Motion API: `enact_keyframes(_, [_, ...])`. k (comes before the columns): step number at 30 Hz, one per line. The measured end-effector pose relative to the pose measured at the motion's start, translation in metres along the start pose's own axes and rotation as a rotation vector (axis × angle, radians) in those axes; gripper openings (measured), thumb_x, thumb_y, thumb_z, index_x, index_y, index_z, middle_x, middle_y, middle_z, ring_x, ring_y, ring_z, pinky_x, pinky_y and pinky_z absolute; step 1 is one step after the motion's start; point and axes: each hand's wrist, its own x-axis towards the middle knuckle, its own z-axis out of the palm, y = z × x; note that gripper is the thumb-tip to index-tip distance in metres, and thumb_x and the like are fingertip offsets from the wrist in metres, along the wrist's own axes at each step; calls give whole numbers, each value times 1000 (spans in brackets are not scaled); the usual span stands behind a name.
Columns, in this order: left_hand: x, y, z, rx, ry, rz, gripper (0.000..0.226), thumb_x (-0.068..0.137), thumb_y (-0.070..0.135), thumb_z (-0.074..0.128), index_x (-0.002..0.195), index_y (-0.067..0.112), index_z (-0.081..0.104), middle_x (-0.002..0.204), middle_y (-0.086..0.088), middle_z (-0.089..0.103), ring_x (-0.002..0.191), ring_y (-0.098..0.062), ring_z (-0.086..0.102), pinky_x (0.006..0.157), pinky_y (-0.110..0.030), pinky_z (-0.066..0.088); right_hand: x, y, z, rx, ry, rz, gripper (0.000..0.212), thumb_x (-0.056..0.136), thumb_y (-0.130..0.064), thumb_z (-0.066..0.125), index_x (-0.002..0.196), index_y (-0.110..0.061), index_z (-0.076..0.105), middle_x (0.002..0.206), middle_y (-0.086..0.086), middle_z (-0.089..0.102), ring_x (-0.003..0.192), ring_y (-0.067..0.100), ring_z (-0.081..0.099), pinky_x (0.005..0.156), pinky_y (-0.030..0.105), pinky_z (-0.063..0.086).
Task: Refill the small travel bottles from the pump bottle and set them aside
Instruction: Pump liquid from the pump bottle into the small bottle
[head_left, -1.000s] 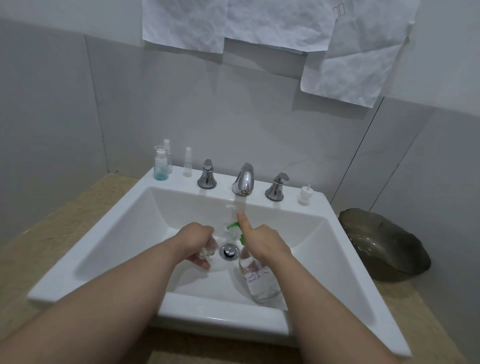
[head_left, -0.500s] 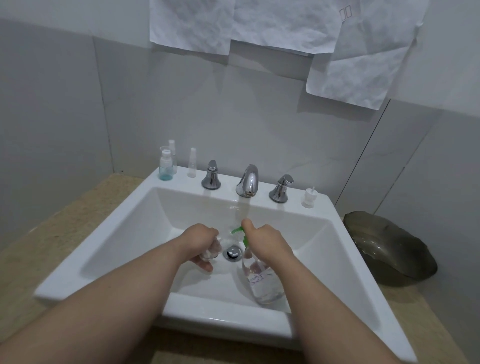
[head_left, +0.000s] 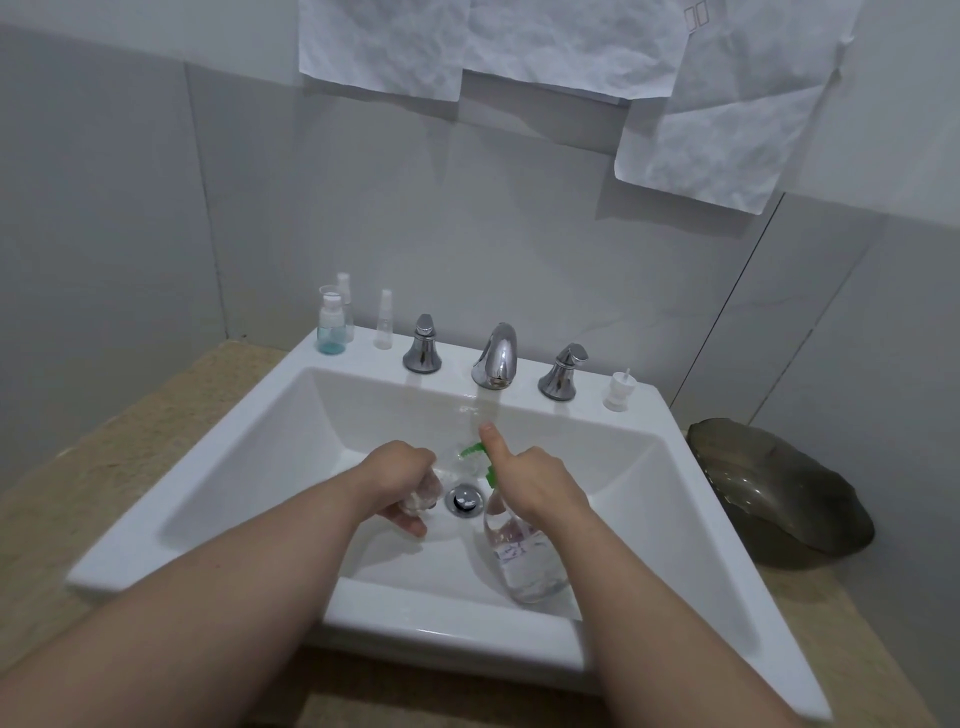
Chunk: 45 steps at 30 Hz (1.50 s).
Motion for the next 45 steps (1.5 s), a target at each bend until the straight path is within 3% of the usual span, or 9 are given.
enact_keyframes(6, [-1, 1, 0, 3, -1, -4, 41, 105, 24, 43, 101, -8, 68, 110, -29, 68, 58, -40, 67, 68, -46, 64, 0, 1, 0, 14, -10, 6, 91, 86, -90, 19, 88, -15, 71, 83, -2, 78, 88, 17, 66, 86, 38, 54])
enact_keyframes(9, [-2, 1, -1, 5, -2, -2, 44, 106, 26, 42, 100, -8, 69, 103, -28, 70, 61, -41, 67, 71, -48, 65, 1, 1, 1, 10, -5, 16, 91, 83, -90, 19, 93, -15, 69, 88, 0, 77, 90, 19, 66, 89, 39, 55])
enact_keyframes(12, [-3, 1, 0, 10, -3, -2, 43, 106, 25, 41, 99, -8, 69, 92, -22, 68, 58, -38, 66, 70, -48, 65, 0, 0, 1, 19, -4, 21, 86, 85, -87, 21, 93, -16, 67, 82, -1, 78, 88, 18, 66, 87, 38, 55])
enact_keyframes(18, [-3, 1, 0, 8, -4, 2, 43, 106, 26, 42, 97, -7, 69, 96, -24, 67, 56, -38, 66, 69, -48, 65, -3, -3, -2, 48, -3, 21, 74, 90, -78, 27, 92, -15, 68, 73, -4, 77, 85, 17, 65, 83, 36, 54])
enact_keyframes(24, [-4, 1, 3, 48, -31, -3, 41, 107, 25, 44, 91, -4, 68, 96, -23, 66, 55, -39, 66, 73, -50, 64, 2, -2, 0, 76, 8, 10, 74, 76, -67, 29, 93, -9, 72, 92, 1, 76, 86, 21, 66, 86, 37, 56])
enact_keyframes(28, [-3, 1, 3, 42, -28, -10, 42, 106, 26, 44, 89, -4, 68, 93, -24, 65, 56, -38, 65, 76, -54, 63, 0, -2, -2, 70, 5, -1, 70, 82, -64, 30, 90, -10, 73, 87, -2, 76, 83, 20, 66, 86, 36, 57])
enact_keyframes(31, [-3, 1, 2, 17, -16, -13, 43, 107, 26, 43, 91, -4, 68, 91, -22, 67, 57, -38, 66, 78, -53, 63, -2, -2, -1, 39, 1, 10, 79, 88, -77, 26, 89, -13, 73, 82, -4, 77, 84, 18, 65, 84, 37, 56])
enact_keyframes(34, [-4, 2, 2, 6, -8, -8, 43, 107, 26, 43, 91, -4, 69, 91, -23, 66, 55, -38, 65, 82, -55, 62, -1, 0, 1, 11, 5, 14, 97, 80, -93, 16, 89, -14, 73, 86, -3, 77, 88, 18, 67, 84, 39, 55])
enact_keyframes(45, [-3, 0, 0, 8, 3, 9, 42, 106, 24, 42, 95, -7, 69, 91, -24, 67, 52, -34, 64, 65, -46, 65, -4, -3, -1, 18, 12, 24, 74, 88, -80, 26, 90, -17, 66, 76, -4, 77, 84, 18, 65, 84, 36, 54])
